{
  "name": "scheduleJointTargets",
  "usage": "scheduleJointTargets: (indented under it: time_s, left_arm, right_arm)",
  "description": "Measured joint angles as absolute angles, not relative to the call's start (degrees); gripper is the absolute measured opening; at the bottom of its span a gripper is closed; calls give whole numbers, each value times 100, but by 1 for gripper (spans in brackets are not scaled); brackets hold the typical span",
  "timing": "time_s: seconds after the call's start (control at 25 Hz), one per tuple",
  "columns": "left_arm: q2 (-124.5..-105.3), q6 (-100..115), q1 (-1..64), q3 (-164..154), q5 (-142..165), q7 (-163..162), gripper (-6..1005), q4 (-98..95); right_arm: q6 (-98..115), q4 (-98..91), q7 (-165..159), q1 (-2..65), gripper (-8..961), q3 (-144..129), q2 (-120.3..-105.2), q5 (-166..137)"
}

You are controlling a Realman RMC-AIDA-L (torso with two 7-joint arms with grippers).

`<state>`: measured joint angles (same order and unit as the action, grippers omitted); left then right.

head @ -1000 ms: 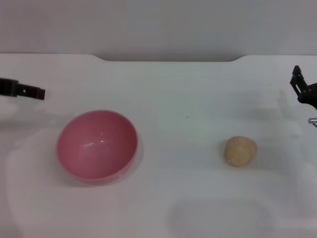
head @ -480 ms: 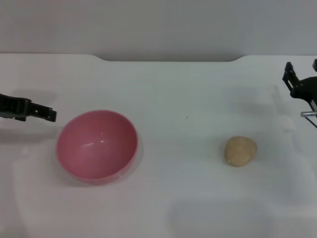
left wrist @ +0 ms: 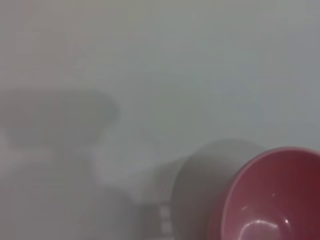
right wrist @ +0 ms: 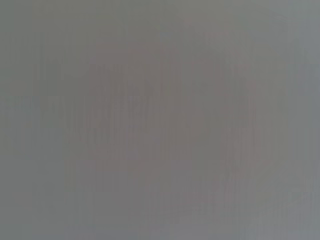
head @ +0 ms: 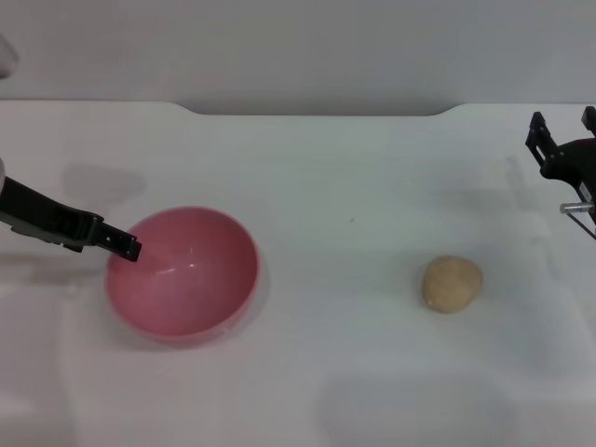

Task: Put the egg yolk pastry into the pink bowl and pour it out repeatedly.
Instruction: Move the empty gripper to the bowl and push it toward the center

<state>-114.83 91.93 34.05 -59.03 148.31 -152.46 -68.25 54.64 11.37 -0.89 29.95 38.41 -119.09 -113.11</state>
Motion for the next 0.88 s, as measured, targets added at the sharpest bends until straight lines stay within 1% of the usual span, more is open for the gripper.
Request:
scheduleJointTargets:
  time_s: [0.32,0.72,0.88]
  left_arm:
    - [-11545,8865,3557,-5966,14899,-15144,856,-6420]
    - [-11571,8456,3753,-6153,14924,-15012,809,-5690]
    - [-11623,8369,3769,-6308,14943,-15012,790,-5663]
  right_arm:
    - [5472,1158,-88,3007,668,3858,-11914,-11311]
    - [5471,1193,-103,2988,669,3859,-11921,-11311]
    - [5468,1197,-98,2973,669,3858,-11927,-11311]
